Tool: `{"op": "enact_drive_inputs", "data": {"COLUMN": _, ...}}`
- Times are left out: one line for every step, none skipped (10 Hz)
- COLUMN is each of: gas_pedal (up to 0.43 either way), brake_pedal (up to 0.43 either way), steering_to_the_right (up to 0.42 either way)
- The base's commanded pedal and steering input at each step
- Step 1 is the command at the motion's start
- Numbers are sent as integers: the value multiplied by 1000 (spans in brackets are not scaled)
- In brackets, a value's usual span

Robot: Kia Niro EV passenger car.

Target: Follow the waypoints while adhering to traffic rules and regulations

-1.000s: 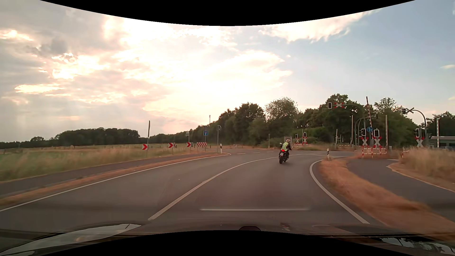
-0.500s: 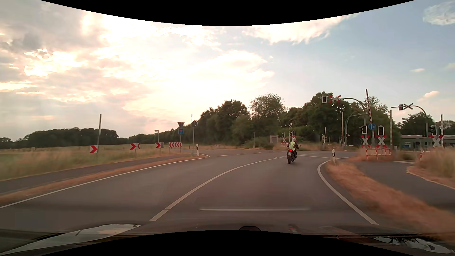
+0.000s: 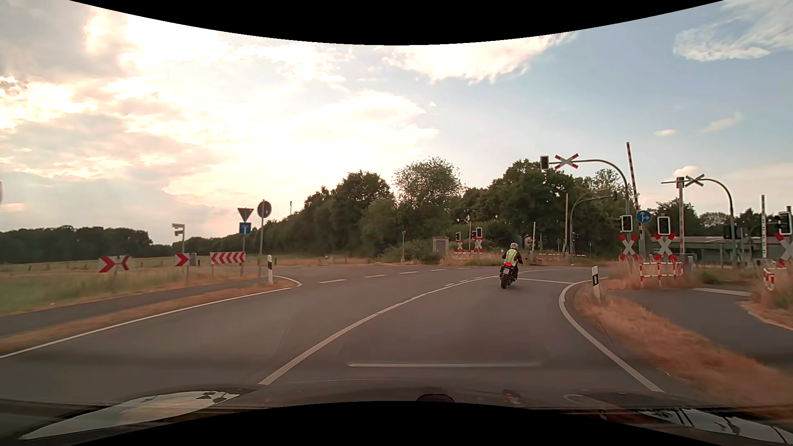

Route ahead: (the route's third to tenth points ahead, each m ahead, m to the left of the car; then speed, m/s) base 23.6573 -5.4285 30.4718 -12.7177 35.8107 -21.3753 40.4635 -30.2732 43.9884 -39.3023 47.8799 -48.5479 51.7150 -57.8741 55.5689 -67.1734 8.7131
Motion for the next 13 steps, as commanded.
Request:
{"op": "enact_drive_inputs", "data": {"gas_pedal": 110, "brake_pedal": 0, "steering_to_the_right": 116}}
{"op": "enact_drive_inputs", "data": {"gas_pedal": 110, "brake_pedal": 0, "steering_to_the_right": 116}}
{"op": "enact_drive_inputs", "data": {"gas_pedal": 110, "brake_pedal": 0, "steering_to_the_right": 118}}
{"op": "enact_drive_inputs", "data": {"gas_pedal": 110, "brake_pedal": 0, "steering_to_the_right": 120}}
{"op": "enact_drive_inputs", "data": {"gas_pedal": 110, "brake_pedal": 0, "steering_to_the_right": 123}}
{"op": "enact_drive_inputs", "data": {"gas_pedal": 110, "brake_pedal": 0, "steering_to_the_right": 125}}
{"op": "enact_drive_inputs", "data": {"gas_pedal": 98, "brake_pedal": 0, "steering_to_the_right": 125}}
{"op": "enact_drive_inputs", "data": {"gas_pedal": 87, "brake_pedal": 0, "steering_to_the_right": 126}}
{"op": "enact_drive_inputs", "data": {"gas_pedal": 87, "brake_pedal": 0, "steering_to_the_right": 128}}
{"op": "enact_drive_inputs", "data": {"gas_pedal": 87, "brake_pedal": 0, "steering_to_the_right": 129}}
{"op": "enact_drive_inputs", "data": {"gas_pedal": 110, "brake_pedal": 0, "steering_to_the_right": 133}}
{"op": "enact_drive_inputs", "data": {"gas_pedal": 130, "brake_pedal": 0, "steering_to_the_right": 135}}
{"op": "enact_drive_inputs", "data": {"gas_pedal": 130, "brake_pedal": 0, "steering_to_the_right": 136}}
